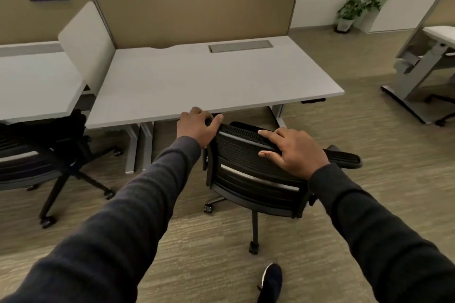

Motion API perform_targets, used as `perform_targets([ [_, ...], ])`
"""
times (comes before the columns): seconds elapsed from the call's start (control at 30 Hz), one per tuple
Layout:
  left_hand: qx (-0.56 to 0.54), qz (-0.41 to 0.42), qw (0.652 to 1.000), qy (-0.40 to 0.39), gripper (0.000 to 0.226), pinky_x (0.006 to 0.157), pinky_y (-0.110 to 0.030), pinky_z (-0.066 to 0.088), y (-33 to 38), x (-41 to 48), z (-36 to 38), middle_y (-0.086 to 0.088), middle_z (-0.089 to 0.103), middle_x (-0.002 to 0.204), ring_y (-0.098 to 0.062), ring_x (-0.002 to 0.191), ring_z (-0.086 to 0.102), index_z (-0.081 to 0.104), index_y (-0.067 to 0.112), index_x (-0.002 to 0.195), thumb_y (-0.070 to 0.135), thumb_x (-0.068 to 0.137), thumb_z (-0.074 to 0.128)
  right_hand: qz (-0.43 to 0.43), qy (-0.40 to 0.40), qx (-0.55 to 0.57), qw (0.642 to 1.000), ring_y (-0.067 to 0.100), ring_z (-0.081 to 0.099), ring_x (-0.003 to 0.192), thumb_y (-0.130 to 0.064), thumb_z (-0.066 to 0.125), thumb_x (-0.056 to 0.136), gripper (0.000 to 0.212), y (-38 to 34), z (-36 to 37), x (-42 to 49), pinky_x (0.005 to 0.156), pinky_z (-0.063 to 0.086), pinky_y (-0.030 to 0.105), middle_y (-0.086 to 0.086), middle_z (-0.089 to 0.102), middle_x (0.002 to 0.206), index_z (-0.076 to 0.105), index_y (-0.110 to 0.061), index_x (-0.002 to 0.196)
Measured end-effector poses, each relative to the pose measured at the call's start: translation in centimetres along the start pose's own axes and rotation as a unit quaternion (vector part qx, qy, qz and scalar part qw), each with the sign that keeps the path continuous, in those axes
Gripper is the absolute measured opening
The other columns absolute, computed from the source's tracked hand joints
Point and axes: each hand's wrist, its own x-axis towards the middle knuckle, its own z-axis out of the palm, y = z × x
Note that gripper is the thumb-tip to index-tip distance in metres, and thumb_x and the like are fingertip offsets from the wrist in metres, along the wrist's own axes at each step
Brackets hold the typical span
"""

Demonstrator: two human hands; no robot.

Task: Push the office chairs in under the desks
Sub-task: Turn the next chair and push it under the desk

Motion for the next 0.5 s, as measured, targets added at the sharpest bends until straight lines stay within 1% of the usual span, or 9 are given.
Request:
perform_targets([
  [0.1,0.015,-0.013,1.0,0.02,0.055,0.091,-0.043,0.043,1.7,2.7,1.5,-0.004,0.058,0.112,-0.03,0.106,0.05,0.068,0.022,0.108,0.063,0.094,0.035,-0.009,0.001,-0.015,1.0,0.02,0.056,0.096,-0.074,0.021,0.091,0.075,4.4,0.5,2.8,0.085,0.044,0.038,-0.001,0.058,0.112,0.037,-0.035,0.152],
  [0.2,0.023,-0.028,0.999,0.039,0.054,0.089,-0.043,0.045,3.5,5.4,3.2,-0.004,0.058,0.109,-0.03,0.104,0.051,0.068,0.021,0.106,0.061,0.095,0.034,-0.023,-0.008,-0.016,1.0,0.022,0.056,0.1,-0.076,0.021,0.09,0.076,9.0,0.7,5.8,0.089,0.043,0.04,-0.001,0.058,0.114,0.038,-0.035,0.152],
  [0.33,0.028,-0.047,0.998,0.043,0.059,0.09,-0.043,0.044,6.2,9.1,5.1,-0.005,0.057,0.111,-0.029,0.105,0.049,0.067,0.021,0.108,0.065,0.094,0.03,-0.037,-0.026,-0.02,0.999,0.023,0.055,0.104,-0.077,0.024,0.09,0.075,14.8,1.3,9.7,0.094,0.04,0.041,-0.001,0.059,0.115,0.036,-0.038,0.152],
  [0.5,0.053,-0.065,0.995,0.046,0.061,0.091,-0.043,0.044,8.5,12.9,6.7,-0.007,0.055,0.116,-0.031,0.108,0.049,0.065,0.02,0.113,0.065,0.094,0.03,-0.016,-0.012,-0.018,1.0,0.026,0.055,0.11,-0.078,0.031,0.09,0.07,19.7,2.0,13.2,0.094,0.036,0.041,0.001,0.061,0.118,0.042,-0.04,0.148],
])
